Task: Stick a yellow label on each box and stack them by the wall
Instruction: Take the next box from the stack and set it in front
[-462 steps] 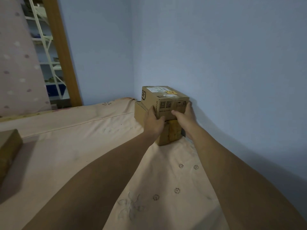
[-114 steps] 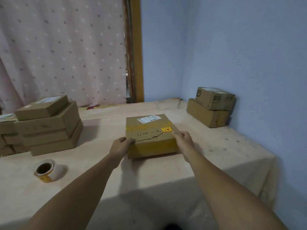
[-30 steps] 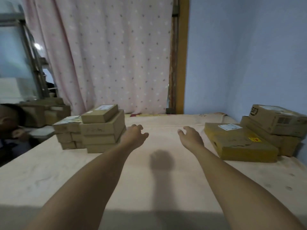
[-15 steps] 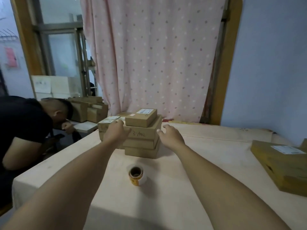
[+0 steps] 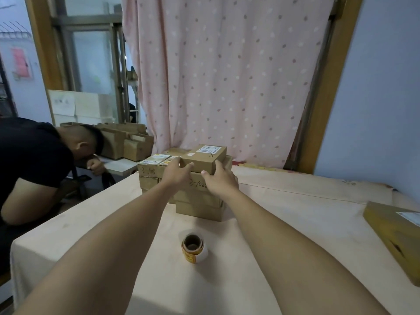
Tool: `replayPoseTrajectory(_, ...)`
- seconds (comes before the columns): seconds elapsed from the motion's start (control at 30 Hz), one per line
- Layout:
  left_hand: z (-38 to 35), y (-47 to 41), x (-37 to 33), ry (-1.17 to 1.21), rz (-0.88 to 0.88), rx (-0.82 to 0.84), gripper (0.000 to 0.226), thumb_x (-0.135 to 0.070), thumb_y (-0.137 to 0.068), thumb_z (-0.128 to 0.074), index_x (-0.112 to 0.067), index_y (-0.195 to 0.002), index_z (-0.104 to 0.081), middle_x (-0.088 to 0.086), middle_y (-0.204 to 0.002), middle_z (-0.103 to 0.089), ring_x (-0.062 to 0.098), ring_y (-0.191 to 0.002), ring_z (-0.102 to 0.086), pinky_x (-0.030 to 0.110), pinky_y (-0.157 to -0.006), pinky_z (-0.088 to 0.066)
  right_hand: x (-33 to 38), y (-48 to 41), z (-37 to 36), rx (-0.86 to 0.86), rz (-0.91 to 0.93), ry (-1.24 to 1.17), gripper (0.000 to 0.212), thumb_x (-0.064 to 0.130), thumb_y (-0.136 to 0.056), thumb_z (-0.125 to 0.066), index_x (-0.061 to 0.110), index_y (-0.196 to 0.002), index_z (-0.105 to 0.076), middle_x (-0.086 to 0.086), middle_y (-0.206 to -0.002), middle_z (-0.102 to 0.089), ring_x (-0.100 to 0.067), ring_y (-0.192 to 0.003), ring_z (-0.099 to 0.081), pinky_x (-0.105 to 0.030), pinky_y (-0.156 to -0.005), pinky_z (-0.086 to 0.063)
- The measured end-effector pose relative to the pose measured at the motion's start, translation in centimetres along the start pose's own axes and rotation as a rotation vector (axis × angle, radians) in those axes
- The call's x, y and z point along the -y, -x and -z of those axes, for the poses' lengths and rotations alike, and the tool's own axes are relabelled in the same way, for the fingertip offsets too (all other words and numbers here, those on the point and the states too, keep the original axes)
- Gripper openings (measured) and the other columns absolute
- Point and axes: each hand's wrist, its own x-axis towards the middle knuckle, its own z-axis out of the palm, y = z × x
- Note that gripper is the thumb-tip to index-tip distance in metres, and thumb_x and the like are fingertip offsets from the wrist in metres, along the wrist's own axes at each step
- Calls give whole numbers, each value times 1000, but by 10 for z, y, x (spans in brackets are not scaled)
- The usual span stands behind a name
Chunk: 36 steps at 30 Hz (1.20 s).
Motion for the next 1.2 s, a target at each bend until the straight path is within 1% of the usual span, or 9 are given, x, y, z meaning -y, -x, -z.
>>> replayPoseTrajectory(0.13, 0, 2, -4, 90, -6, -14, 40, -38, -79, -65, -2, -97, -63, 15, -93, -67, 23, -77, -60, 38, -68, -50, -2, -6, -6, -1, -18, -26, 68, 59, -95, -45, 27, -154, -30, -5, -148, -51, -33, -139, -41, -46, -116, -29)
replayPoseTrajectory(0.33, -12, 2, -7, 192, 6, -22, 59, -58, -61, -62, -5, -85, -55, 23, -104, -55, 25, -76, -53, 32, -59, -42, -11, 4, -3, -70, 37, -174, 69, 47, -96, -53, 32, -157, -24, -3, -151, -45, -29, -138, -41, -44, -116, -32)
replayPoseTrajectory(0.47, -21, 20, -22, 261, 7, -16, 54, -59, -67, -62, -11, -90, -66, 18, -113, -60, 29, -88, -64, 32, -63, -45, -18, 17, 13, -91, 88, -377, 73, 39, -98, -57, 30, -161, -19, 5, -162, -27, -18, -144, -36, -36, -115, -35)
replayPoseTrajectory(0.57, -29, 39, -40, 417, 30, 0, 38, -49, -80, -65, -16, -98, -71, 8, -106, -70, 21, -87, -65, 30, -67, -47, -22, 26, 31, -180, 55, -512, 56, 36, -98, -59, 26, -149, -38, 1, -149, -42, -15, -125, -50, -31, -102, -43)
replayPoseTrajectory(0.67, -40, 56, -53, 535, 40, -7, 16, -36, -90, -65, -22, -96, -67, 0, -101, -69, 18, -96, -63, 36, -86, -53, -33, 35, 51, -301, -12, -594, 33, 36, -97, -62, 20, -123, -51, -2, -129, -55, -15, -108, -55, -28, -86, -42)
replayPoseTrajectory(0.8, -59, 80, -68, 465, -30, 59, 29, -45, -75, -68, -21, -93, -66, 0, -100, -68, 19, -100, -65, 48, -98, -53, -58, 48, 76, -497, -117, -664, 24, 40, -94, -66, 21, -102, -54, 1, -109, -62, -19, -96, -62, -39, -83, -53)
replayPoseTrajectory(0.87, -70, 93, -76, 411, -64, 107, 36, -48, -74, -69, -19, -95, -66, 2, -100, -69, 21, -100, -67, 46, -94, -56, -75, 55, 90, -559, -189, -698, 20, 39, -92, -67, 25, -96, -54, 4, -101, -63, -20, -93, -64, -47, -85, -58)
replayPoseTrajectory(1.03, -106, 123, -87, 386, -95, 275, 11, -19, -93, -64, -9, -89, -67, 13, -103, -72, 21, -91, -69, 33, -80, -60, -121, 83, 123, -633, -342, -786, 9, 37, -87, -63, 29, -88, -59, 11, -90, -64, -21, -92, -66, -48, -86, -60)
replayPoseTrajectory(1.2, -131, 144, -89, 173, -175, 142, 5, -16, -88, -66, -18, -84, -66, -8, -82, -65, 13, -79, -60, 24, -63, -45, -158, 122, 149, -670, -431, -709, 13, 37, -91, -52, 27, -87, -60, 5, -92, -67, -23, -94, -65, -47, -91, -57)
